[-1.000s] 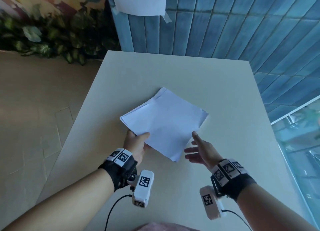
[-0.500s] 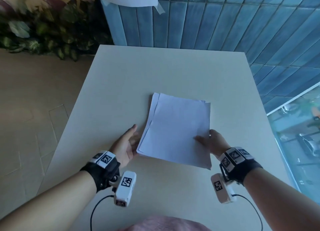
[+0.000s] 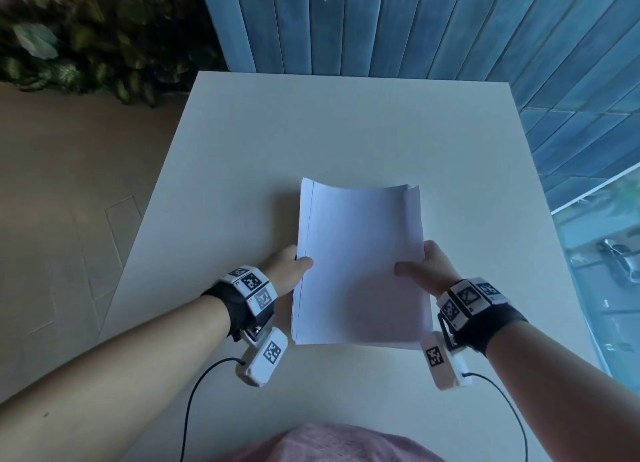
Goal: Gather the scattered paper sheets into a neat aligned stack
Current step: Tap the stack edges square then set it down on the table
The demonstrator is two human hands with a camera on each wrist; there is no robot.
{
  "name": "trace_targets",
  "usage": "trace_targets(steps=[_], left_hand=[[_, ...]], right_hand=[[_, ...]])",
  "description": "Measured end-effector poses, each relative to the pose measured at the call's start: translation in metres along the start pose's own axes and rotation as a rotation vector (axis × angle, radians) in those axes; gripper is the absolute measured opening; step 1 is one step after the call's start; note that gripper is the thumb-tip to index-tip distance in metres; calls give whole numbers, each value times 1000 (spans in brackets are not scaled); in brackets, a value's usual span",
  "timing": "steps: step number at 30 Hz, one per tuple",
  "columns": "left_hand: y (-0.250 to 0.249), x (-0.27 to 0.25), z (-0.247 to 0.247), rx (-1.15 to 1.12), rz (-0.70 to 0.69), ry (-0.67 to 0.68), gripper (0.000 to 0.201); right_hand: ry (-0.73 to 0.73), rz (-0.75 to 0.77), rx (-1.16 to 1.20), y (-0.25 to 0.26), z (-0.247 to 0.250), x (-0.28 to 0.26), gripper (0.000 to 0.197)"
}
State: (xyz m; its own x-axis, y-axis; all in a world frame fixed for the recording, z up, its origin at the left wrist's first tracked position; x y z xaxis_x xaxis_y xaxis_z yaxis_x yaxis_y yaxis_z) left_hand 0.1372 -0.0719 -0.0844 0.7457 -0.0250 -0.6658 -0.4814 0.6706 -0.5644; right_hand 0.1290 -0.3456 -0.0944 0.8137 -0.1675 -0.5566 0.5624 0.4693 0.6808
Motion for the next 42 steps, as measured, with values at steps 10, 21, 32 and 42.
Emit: trace_targets(steps=[10,21,32,42], left_hand=[[3,11,-6,43,42,42,85],[-17,27,19,-12,60,-81,45],[-30,45,36,-86,117,-124,37],[-53,51,40,-143,79,-228,35]], right_hand=[[-99,27,-65,17,-4,8,59],[-100,-43,-137,30,-3,17,53],[-76,-78,-80,38,2,29,55],[-174,-129,-20,57,4,41,62]])
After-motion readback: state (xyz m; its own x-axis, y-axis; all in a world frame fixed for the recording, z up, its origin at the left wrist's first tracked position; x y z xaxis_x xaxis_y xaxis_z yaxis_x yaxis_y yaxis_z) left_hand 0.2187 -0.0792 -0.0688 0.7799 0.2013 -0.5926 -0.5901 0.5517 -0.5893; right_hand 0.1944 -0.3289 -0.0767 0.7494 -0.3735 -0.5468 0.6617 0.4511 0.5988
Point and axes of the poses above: each hand's wrist, its own x-axis towards the middle knuckle, its own z-axis out of the back of the hand, y = z × x, the point moved 10 cm from there along x, towards the middle knuckle, and after that the axes turned 3 degrees about z, right-handed, at the moved point
